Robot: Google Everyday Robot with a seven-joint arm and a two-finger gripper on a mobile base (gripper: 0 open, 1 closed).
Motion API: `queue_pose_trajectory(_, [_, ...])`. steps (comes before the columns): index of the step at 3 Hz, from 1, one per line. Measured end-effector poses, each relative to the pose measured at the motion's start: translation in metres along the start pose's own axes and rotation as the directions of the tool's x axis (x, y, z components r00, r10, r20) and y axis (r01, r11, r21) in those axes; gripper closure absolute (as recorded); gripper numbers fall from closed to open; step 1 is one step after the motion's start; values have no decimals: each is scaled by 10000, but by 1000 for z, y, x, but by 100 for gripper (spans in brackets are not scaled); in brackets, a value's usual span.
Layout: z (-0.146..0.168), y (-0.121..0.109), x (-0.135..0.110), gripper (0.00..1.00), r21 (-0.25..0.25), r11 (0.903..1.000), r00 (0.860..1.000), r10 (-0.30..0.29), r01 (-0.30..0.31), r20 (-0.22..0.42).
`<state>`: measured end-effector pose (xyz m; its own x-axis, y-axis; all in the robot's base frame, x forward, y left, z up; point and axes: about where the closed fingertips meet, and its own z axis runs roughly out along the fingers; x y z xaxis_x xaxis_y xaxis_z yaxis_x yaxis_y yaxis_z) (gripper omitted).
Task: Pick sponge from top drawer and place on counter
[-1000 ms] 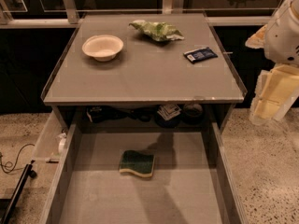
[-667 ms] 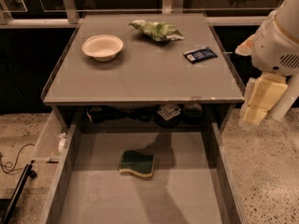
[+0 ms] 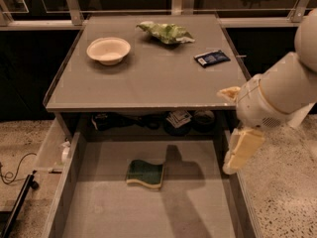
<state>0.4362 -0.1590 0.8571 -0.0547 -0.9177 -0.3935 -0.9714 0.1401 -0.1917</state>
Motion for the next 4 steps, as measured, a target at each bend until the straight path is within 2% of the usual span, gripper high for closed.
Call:
queue_pose_trajectory(1, [41, 21, 3, 0, 146, 9999, 9858, -63, 39, 1677])
queue_pose_trajectory(2, [97, 39, 12, 0, -497, 9988, 9588, 117, 26, 2837])
queue_pose_trajectory(3, [109, 45, 8, 0, -515, 9987, 9606, 146, -3, 2776])
queue_pose_trajectory(4, [148, 50, 5, 0, -340, 9991, 9448, 358, -262, 3257])
